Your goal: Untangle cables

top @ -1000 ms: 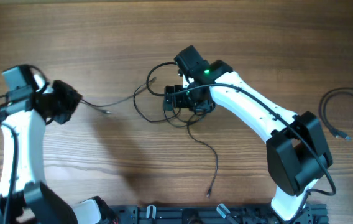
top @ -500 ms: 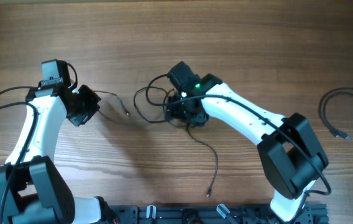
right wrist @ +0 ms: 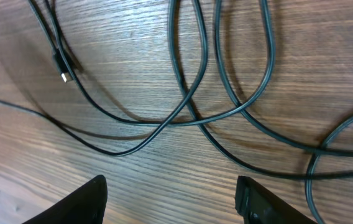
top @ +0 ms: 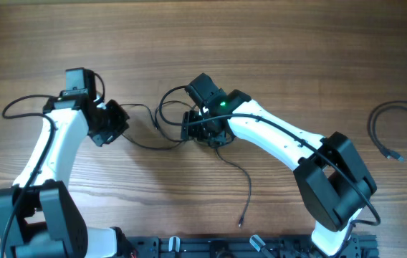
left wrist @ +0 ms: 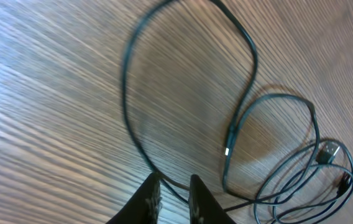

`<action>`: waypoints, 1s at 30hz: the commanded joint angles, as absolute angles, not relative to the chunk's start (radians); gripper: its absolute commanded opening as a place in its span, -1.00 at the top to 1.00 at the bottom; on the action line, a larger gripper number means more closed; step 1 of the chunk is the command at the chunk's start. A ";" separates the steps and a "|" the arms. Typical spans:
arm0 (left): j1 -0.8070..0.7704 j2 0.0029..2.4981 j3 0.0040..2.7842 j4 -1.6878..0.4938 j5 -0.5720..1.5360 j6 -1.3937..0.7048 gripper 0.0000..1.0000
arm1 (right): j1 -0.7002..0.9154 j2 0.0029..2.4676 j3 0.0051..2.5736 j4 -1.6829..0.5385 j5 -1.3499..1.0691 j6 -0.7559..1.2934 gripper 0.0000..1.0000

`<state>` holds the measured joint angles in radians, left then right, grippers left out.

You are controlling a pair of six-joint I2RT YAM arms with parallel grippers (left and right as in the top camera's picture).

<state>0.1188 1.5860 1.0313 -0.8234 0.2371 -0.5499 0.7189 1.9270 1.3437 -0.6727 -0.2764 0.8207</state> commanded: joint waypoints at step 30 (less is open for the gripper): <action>0.419 1.550 1.032 -0.941 0.159 -0.524 -0.83 | 0.825 2.008 1.648 -0.831 -0.181 -0.498 -0.99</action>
<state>0.4145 1.5715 1.0313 -0.9394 0.1753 -0.5285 0.8028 1.9453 1.6390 -0.8452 -0.1562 -0.4591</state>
